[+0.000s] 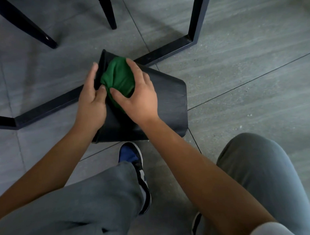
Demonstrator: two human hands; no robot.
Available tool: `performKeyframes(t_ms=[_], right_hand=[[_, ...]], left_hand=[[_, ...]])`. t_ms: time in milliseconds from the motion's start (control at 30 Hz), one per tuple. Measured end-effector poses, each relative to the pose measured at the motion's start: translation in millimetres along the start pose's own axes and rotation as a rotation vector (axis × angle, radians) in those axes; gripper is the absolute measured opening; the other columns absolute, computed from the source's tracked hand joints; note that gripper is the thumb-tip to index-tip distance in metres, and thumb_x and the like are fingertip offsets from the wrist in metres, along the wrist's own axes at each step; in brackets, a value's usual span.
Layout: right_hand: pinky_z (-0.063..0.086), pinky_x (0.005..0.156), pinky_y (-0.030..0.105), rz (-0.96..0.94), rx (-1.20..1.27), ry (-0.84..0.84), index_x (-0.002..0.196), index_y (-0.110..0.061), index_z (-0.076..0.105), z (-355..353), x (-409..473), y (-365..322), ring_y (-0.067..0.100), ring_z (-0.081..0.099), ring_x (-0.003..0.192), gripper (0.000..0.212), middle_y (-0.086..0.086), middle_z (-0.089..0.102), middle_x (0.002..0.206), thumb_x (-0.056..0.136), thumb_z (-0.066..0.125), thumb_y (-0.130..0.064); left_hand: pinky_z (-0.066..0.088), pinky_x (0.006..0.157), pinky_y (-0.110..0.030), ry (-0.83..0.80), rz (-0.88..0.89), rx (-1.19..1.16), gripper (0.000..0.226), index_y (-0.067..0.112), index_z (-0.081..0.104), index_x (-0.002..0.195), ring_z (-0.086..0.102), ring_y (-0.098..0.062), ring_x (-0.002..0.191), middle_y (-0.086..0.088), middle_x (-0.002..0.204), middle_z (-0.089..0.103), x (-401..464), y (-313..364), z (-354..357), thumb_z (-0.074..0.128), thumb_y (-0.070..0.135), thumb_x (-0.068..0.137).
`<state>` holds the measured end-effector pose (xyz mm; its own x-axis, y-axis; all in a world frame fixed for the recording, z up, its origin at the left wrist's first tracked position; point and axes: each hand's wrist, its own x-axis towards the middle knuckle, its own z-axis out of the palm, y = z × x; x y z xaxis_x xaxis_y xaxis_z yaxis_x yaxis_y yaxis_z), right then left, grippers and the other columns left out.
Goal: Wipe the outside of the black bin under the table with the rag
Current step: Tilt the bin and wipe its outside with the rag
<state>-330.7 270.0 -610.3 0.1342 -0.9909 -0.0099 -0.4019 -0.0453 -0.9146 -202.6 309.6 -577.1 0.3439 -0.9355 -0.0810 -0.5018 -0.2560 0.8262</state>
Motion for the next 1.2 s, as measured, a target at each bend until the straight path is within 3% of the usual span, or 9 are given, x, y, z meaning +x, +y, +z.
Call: performKeyframes(t_ms=[100, 267, 400, 567, 667, 800, 933, 1100, 1200], right_hand=[[0.059, 0.087, 0.048, -0.056, -0.082, 0.006, 0.158, -0.031, 0.039, 2, 1, 2, 0.030, 0.060, 0.121, 0.079, 0.011, 0.054, 0.138, 0.089, 0.075, -0.042], [0.055, 0.081, 0.041, 0.123, -0.212, 0.112, 0.158, -0.035, 0.038, -19, 6, 48, 0.035, 0.063, 0.114, 0.068, 0.012, 0.052, 0.138, 0.096, 0.065, -0.039], [0.045, 0.073, 0.032, 0.336, -0.392, 0.143, 0.160, -0.032, 0.036, -58, 13, 103, 0.037, 0.066, 0.112, 0.062, 0.015, 0.054, 0.141, 0.102, 0.058, -0.035], [0.051, 0.089, 0.043, 0.556, -0.339, 0.201, 0.156, -0.031, 0.040, -93, 19, 132, 0.043, 0.062, 0.120, 0.063, 0.016, 0.054, 0.141, 0.098, 0.062, -0.032], [0.043, 0.088, 0.027, 0.435, -0.188, 0.267, 0.152, -0.031, 0.047, -92, 17, 106, 0.029, 0.063, 0.118, 0.063, 0.009, 0.059, 0.139, 0.093, 0.068, -0.030], [0.050, 0.084, 0.021, 0.098, -0.078, 0.177, 0.150, -0.030, 0.052, -60, 8, 29, 0.016, 0.061, 0.104, 0.063, 0.008, 0.061, 0.133, 0.089, 0.069, -0.032], [0.059, 0.086, 0.045, -0.057, -0.128, 0.001, 0.153, -0.035, 0.048, -18, -30, -5, 0.032, 0.062, 0.116, 0.065, 0.011, 0.053, 0.139, 0.091, 0.069, -0.036], [0.060, 0.083, 0.047, 0.057, -0.252, 0.047, 0.152, -0.038, 0.048, -22, -60, 58, 0.034, 0.062, 0.117, 0.063, 0.012, 0.054, 0.140, 0.091, 0.065, -0.042], [0.059, 0.083, 0.042, 0.255, -0.322, 0.100, 0.155, -0.032, 0.046, -46, -56, 112, 0.036, 0.065, 0.110, 0.062, 0.016, 0.052, 0.140, 0.095, 0.063, -0.039]], left_hand=[[0.025, 0.126, -0.018, -0.005, 0.016, -0.031, 0.059, 0.018, 0.026, 0.165, 0.028, -0.002, 0.155, 0.014, 0.162, 0.030, 1, -3, 0, 0.042, 0.005, 0.110], [0.035, 0.122, -0.063, -0.033, -0.045, -0.013, 0.059, 0.049, 0.029, 0.159, 0.037, -0.054, 0.146, -0.020, 0.161, 0.046, 0, -16, -6, 0.047, 0.032, 0.106], [0.039, 0.122, -0.056, -0.041, -0.079, -0.012, 0.059, 0.050, 0.028, 0.160, 0.058, -0.036, 0.134, -0.031, 0.156, 0.044, -4, -7, -10, 0.047, 0.034, 0.107], [0.045, 0.114, -0.028, -0.061, -0.030, 0.047, 0.060, 0.034, 0.021, 0.166, 0.065, -0.002, 0.100, -0.036, 0.156, 0.038, -1, 12, -1, 0.044, 0.022, 0.112], [0.046, 0.116, -0.036, -0.053, -0.046, 0.039, 0.060, 0.036, 0.021, 0.166, 0.065, -0.021, 0.116, -0.026, 0.154, 0.050, 1, 8, 0, 0.044, 0.024, 0.112], [0.050, 0.092, -0.016, -0.030, -0.036, 0.031, 0.060, 0.032, 0.023, 0.167, 0.059, -0.002, 0.085, -0.004, 0.139, 0.062, 4, 3, 1, 0.045, 0.024, 0.111], [0.032, 0.127, -0.040, -0.031, -0.015, -0.029, 0.061, 0.027, 0.024, 0.166, 0.039, -0.016, 0.154, -0.004, 0.170, 0.034, 6, 2, 2, 0.043, 0.020, 0.109], [0.033, 0.125, -0.054, 0.026, -0.074, -0.062, 0.058, 0.059, 0.033, 0.154, 0.041, -0.032, 0.153, -0.015, 0.164, 0.044, 5, -11, -11, 0.049, 0.046, 0.100], [0.031, 0.128, -0.049, -0.004, -0.064, -0.034, 0.059, 0.046, 0.028, 0.161, 0.037, -0.021, 0.155, -0.003, 0.169, 0.038, 4, -5, -10, 0.047, 0.037, 0.106]])
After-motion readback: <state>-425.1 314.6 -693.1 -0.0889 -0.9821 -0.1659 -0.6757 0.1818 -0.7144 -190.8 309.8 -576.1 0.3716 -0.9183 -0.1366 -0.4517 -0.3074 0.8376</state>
